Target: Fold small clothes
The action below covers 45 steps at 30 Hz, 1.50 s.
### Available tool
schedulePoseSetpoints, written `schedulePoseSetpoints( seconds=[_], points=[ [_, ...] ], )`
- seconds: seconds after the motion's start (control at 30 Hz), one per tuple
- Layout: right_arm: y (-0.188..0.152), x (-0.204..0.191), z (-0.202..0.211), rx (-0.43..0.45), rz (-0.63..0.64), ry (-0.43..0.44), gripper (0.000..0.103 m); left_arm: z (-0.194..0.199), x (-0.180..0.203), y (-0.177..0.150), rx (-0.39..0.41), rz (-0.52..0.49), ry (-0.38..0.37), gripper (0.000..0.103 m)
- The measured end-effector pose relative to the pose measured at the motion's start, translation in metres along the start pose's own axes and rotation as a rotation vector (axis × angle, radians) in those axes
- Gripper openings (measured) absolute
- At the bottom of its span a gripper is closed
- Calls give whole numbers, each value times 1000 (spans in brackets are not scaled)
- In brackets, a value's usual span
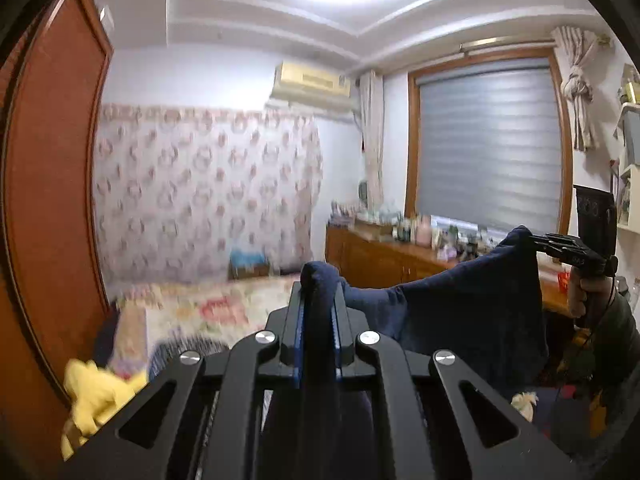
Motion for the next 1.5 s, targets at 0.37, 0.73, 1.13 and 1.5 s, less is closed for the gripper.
schedulePoseSetpoints(
  seconds=[0.37,0.73,1.13,1.5],
  points=[
    [91,11,74,165,69,-115,5,63,-14,79,178,-70,78,9],
    [68,43,72,102,47,-195,5,1,-25,57,105,-52,90,9],
    [-88,150,-119,-226,-84,-197,5,-237,-73,-91,-223,-15,166,9],
    [-206,232,-273,-462,-203,-238,5,-345,-76,-154,-416,-6,212,9]
  ],
)
Point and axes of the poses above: each gripper's, at about its wrist camera, not at the fingertips, and z roughly against the way its jaws point, x to its right, y to its top, the point moved 6 cm from there along -z, roughly the way its jaws point, and after that the axes turned 4 degrees about -x, right-handed, at the moved point
